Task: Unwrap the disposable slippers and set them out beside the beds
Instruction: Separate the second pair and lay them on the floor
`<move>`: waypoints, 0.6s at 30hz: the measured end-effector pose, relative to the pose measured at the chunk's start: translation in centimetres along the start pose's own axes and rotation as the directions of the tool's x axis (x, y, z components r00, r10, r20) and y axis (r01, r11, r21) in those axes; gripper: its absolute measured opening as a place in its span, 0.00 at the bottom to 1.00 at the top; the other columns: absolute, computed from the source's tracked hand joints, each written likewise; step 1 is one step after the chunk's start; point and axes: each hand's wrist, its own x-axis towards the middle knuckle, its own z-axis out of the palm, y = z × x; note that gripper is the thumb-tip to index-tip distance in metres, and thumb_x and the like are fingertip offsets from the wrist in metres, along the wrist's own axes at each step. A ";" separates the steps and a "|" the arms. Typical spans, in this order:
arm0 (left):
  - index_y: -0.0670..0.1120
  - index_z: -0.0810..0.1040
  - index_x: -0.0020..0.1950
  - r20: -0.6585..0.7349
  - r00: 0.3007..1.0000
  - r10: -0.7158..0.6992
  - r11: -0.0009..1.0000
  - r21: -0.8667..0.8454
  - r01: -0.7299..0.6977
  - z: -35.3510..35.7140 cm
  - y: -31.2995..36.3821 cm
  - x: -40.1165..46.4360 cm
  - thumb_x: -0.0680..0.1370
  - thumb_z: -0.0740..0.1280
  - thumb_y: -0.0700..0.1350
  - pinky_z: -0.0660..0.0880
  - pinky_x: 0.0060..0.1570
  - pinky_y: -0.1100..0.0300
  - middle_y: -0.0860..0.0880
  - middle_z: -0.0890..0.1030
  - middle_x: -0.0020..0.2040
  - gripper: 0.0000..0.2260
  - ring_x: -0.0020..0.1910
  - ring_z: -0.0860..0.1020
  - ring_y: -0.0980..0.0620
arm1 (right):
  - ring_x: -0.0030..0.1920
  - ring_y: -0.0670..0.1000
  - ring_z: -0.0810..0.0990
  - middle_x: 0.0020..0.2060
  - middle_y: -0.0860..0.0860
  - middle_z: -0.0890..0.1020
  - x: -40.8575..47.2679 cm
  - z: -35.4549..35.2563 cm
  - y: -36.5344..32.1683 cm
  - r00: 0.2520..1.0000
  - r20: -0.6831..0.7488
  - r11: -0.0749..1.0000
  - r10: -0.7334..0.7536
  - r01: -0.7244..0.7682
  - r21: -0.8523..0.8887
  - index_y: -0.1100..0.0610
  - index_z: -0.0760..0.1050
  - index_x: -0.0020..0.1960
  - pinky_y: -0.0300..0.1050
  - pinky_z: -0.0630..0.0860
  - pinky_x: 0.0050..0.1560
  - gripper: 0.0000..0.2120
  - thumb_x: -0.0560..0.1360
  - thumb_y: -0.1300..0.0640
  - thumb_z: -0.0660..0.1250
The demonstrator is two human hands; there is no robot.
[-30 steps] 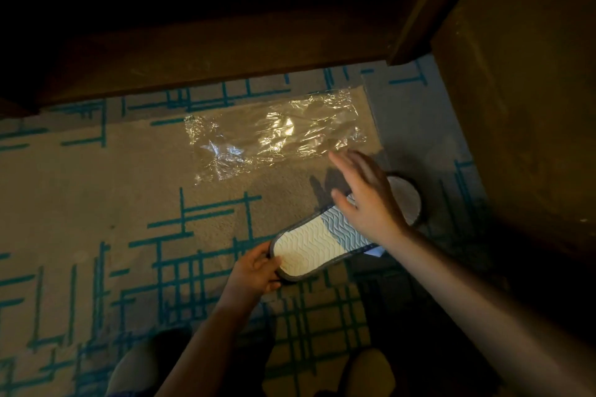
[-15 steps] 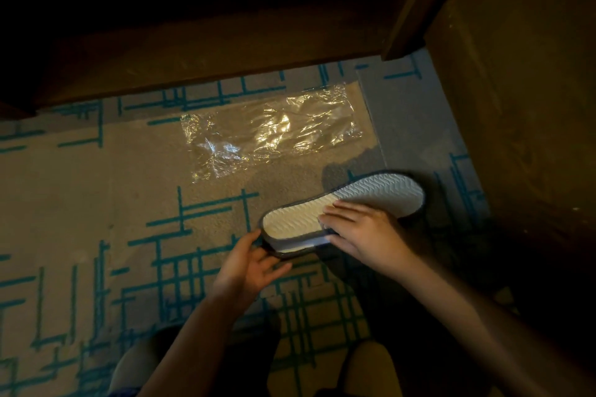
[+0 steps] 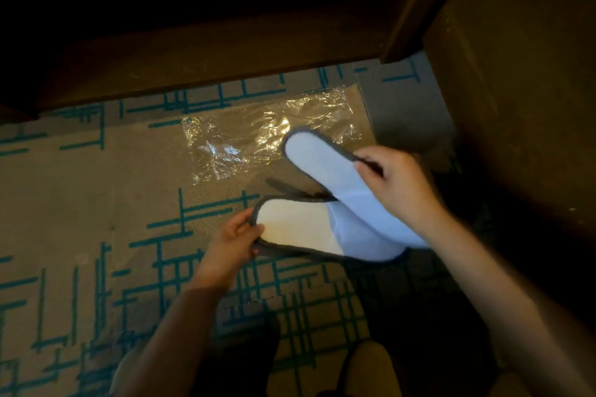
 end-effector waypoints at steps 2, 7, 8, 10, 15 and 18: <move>0.48 0.74 0.58 0.048 0.999 0.014 0.993 0.120 -0.020 -1.1 2.2 0.8 0.77 0.60 0.40 0.69 0.32 0.66 0.50 0.77 0.43 0.11 0.36 0.73 0.57 | 0.36 0.51 0.77 0.36 0.60 0.82 0.8 -0.7 0.5 0.970 0.133 0.933 0.205 -0.235 0.272 0.63 0.79 0.44 0.44 0.72 0.40 0.05 0.74 0.63 0.65; 0.47 0.80 0.42 0.151 0.988 -0.014 0.968 0.252 -0.025 -1.6 6.3 2.8 0.75 0.65 0.44 0.68 0.33 0.64 0.54 0.78 0.29 0.05 0.32 0.72 0.56 | 0.37 0.47 0.75 0.36 0.52 0.78 -1.1 0.9 1.9 0.797 0.442 0.602 0.411 -0.602 0.524 0.54 0.76 0.42 0.35 0.73 0.35 0.06 0.74 0.63 0.66; 0.47 0.80 0.39 0.135 0.991 -0.011 0.969 0.247 -0.023 -1.3 6.6 3.3 0.75 0.66 0.45 0.69 0.36 0.62 0.53 0.78 0.29 0.06 0.33 0.72 0.55 | 0.37 0.48 0.76 0.37 0.52 0.79 -1.8 1.4 2.0 0.763 0.480 0.527 0.433 -0.646 0.553 0.54 0.76 0.43 0.35 0.74 0.34 0.05 0.74 0.63 0.65; 0.46 0.79 0.38 0.128 0.991 -0.035 0.964 0.265 -0.001 -0.4 6.9 3.9 0.74 0.66 0.46 0.71 0.39 0.61 0.50 0.79 0.33 0.07 0.35 0.75 0.53 | 0.39 0.48 0.78 0.38 0.50 0.80 -3.0 2.2 2.0 0.684 0.566 0.388 0.460 -0.728 0.565 0.53 0.75 0.45 0.37 0.75 0.33 0.05 0.75 0.63 0.65; 0.46 0.77 0.33 0.177 0.975 -0.131 0.947 0.314 0.070 1.6 6.4 4.6 0.73 0.68 0.48 0.72 0.37 0.60 0.48 0.78 0.31 0.10 0.31 0.75 0.52 | 0.34 0.44 0.81 0.35 0.49 0.82 -5.5 4.3 2.1 0.653 0.652 0.387 0.386 -0.756 0.528 0.55 0.77 0.41 0.37 0.77 0.33 0.06 0.75 0.63 0.64; 0.46 0.78 0.38 0.191 0.968 -0.164 0.955 0.278 0.107 2.2 6.0 4.3 0.74 0.66 0.49 0.77 0.37 0.63 0.48 0.79 0.36 0.08 0.34 0.78 0.54 | 0.27 0.40 0.78 0.27 0.46 0.81 -6.1 5.3 2.3 0.636 0.646 0.372 0.422 -0.771 0.517 0.54 0.75 0.36 0.32 0.72 0.26 0.11 0.76 0.64 0.63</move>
